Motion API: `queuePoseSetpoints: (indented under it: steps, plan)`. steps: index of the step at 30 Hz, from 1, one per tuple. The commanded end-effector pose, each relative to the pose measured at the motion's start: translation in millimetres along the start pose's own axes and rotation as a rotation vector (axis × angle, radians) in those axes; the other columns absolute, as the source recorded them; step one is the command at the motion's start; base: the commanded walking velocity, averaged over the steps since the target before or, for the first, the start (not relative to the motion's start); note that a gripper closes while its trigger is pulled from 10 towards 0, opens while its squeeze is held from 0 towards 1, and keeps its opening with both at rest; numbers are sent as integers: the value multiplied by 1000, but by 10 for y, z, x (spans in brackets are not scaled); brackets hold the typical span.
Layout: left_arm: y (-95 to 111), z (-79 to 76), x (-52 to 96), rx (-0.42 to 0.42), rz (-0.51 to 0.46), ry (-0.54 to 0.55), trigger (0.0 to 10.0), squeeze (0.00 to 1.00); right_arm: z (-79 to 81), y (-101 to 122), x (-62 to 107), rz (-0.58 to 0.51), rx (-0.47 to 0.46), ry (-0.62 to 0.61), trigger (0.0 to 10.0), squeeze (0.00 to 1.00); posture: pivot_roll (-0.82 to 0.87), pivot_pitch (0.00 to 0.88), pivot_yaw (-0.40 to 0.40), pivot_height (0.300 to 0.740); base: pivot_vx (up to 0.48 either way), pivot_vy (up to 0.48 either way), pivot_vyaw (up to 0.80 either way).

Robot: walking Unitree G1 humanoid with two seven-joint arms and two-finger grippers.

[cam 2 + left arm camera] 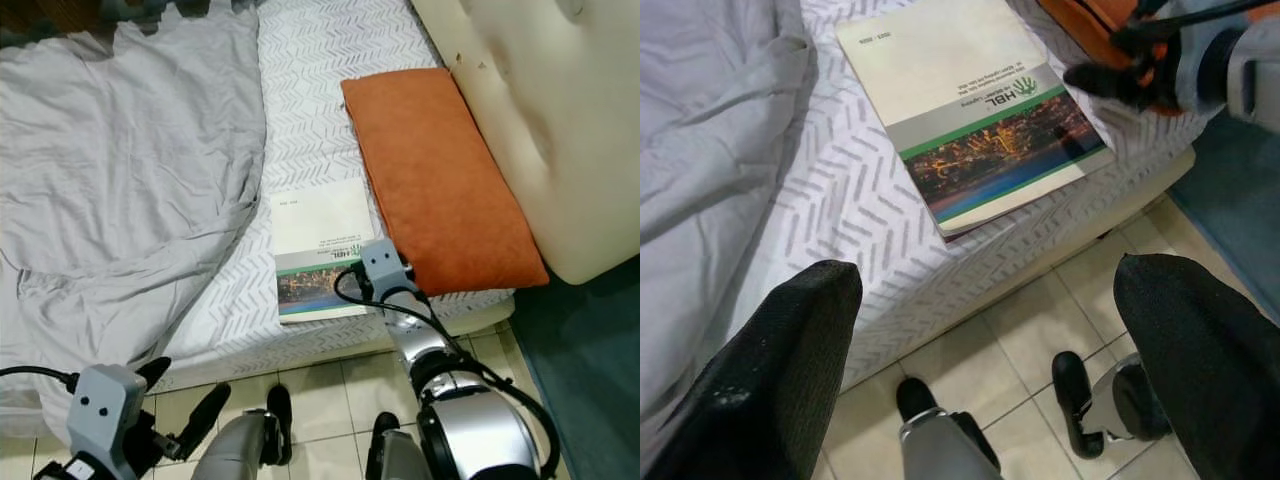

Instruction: Clean up the room

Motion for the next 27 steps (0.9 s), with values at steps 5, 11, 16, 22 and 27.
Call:
queuePoseSetpoints:
  steps: [5,11,16,22,27]
  plan:
    - [-191,31,-195,15,27,28,10000,0,4,76,10,-71,-258,-3,10000,1000,195,355,50,740,0,0,0]
    - [-445,151,-418,35,55,77,10000,0,280,-330,160,38,-670,41,10000,322,111,195,-9,740,0,0,0]
    - [-587,312,-643,17,64,143,10000,0,312,-400,448,-87,-702,18,10000,0,52,56,-33,740,0,0,0]
    - [-590,623,-775,2,34,264,10000,0,327,-344,947,-246,-547,87,10000,0,5,0,-32,740,0,0,0]
    - [-564,835,-867,-94,-12,328,10000,0,28,-682,1260,-210,-482,7,10000,0,-12,0,-3,740,0,0,0]
Point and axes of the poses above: a point about 5 cm out from each wrist's last joint towards the gripper, its own x axis pointing back from the gripper into the wrist, its own y axis along the axis of the wrist's last joint, z = x × y, the point moved 3 cm from there along -x, pointing out of the wrist towards the gripper, and after that the axes turned 7 degrees about -x, right-handed, at the moved point
